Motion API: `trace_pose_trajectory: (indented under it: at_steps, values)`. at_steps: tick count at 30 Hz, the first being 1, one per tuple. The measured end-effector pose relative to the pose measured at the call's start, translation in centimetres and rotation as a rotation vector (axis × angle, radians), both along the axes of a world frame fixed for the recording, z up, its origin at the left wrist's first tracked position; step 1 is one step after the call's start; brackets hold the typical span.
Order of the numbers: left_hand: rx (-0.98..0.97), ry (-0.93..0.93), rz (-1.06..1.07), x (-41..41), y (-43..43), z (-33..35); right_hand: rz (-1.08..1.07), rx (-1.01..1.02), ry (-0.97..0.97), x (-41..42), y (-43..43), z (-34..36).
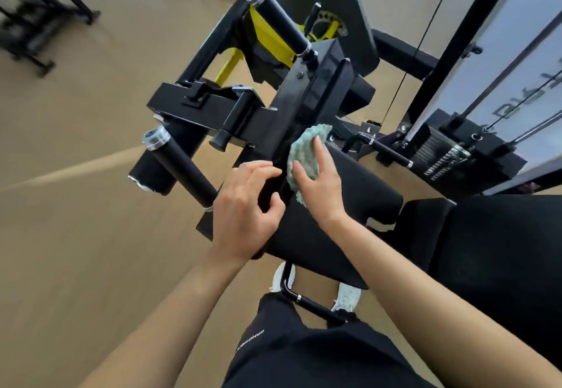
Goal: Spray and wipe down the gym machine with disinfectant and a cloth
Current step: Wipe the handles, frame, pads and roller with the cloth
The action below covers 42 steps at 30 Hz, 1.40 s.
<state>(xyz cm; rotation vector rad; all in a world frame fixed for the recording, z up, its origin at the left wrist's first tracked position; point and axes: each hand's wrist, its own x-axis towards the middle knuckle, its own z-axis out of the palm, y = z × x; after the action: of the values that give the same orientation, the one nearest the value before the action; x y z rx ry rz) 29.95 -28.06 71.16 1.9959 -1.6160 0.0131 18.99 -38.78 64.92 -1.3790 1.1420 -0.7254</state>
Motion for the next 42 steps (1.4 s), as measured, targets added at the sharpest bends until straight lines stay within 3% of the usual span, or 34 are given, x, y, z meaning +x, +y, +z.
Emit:
trace_pose_trajectory:
  at_steps: [4,11,20,23,27,35,39,42]
  values:
    - [0.167,0.085,0.077,0.2,-3.5,0.0,0.051,0.01,-0.006,-0.6,-2.0,0.1]
    - [0.166,0.07,0.16,0.5,-4.6,-0.5,-0.104,0.051,-0.046,1.3,-11.1,1.2]
    - [0.169,0.109,0.178,0.9,-5.0,-0.7,0.059,0.17,-0.191,0.8,3.1,-0.6]
    - [0.17,0.147,0.184,0.9,-5.0,-0.7,0.121,0.195,-0.222,0.7,4.0,-1.1]
    - [0.144,0.169,0.192,0.8,-5.2,-0.4,0.076,0.228,-0.252,0.4,-0.3,-1.1]
    - [0.159,0.293,0.257,0.9,-8.9,0.3,-0.049,0.155,-0.128,0.7,-14.5,0.2]
    - [0.138,0.141,0.087,1.0,-15.3,0.5,-0.07,0.146,-0.132,0.6,-19.3,0.0]
    - [0.189,-0.055,-0.035,1.9,-20.7,0.2,-0.058,0.154,-0.197,0.7,-18.2,-0.6]
